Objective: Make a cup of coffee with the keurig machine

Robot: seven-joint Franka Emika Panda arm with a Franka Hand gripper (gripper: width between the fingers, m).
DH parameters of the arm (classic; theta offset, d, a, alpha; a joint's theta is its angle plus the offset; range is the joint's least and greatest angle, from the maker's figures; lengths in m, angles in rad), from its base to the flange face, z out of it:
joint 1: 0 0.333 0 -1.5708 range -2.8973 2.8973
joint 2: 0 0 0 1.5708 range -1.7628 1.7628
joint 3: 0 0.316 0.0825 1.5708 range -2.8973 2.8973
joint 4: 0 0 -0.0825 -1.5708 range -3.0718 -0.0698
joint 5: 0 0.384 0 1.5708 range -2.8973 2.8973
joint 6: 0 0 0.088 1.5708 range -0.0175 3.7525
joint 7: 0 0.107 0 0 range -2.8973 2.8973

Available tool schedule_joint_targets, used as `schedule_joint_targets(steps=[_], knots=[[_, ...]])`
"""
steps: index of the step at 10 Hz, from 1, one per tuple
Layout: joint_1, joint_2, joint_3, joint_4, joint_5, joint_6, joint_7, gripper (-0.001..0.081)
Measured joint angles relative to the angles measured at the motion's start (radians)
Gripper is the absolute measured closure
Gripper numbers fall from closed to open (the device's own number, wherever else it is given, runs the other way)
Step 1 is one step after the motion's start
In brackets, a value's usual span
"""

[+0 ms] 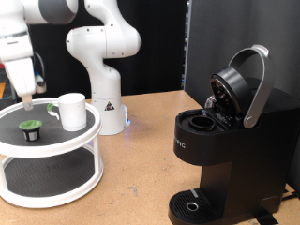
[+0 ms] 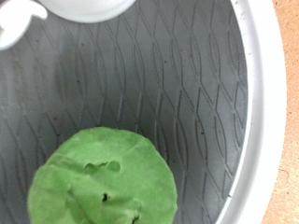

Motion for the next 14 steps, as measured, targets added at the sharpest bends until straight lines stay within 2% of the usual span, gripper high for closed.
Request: schedule_joint_targets(steps=[1,4,7,9,14], knots=[[0.0,-0.016,0.002,0.02,0.0,-0.033,0.0,-0.0001],[-0.001,-0.033,0.013,0.045,-0.005,-0.065,0.0,-0.0001],[-0.001,-0.031,0.012,0.041,-0.006,-0.063,0.0,-0.0001],[-0.001,-0.021,0.011,0.015,-0.01,-0.022,0.0,-0.0001],[-0.003,0.033,0.007,-0.07,-0.028,0.144,0.002,-0.0001]])
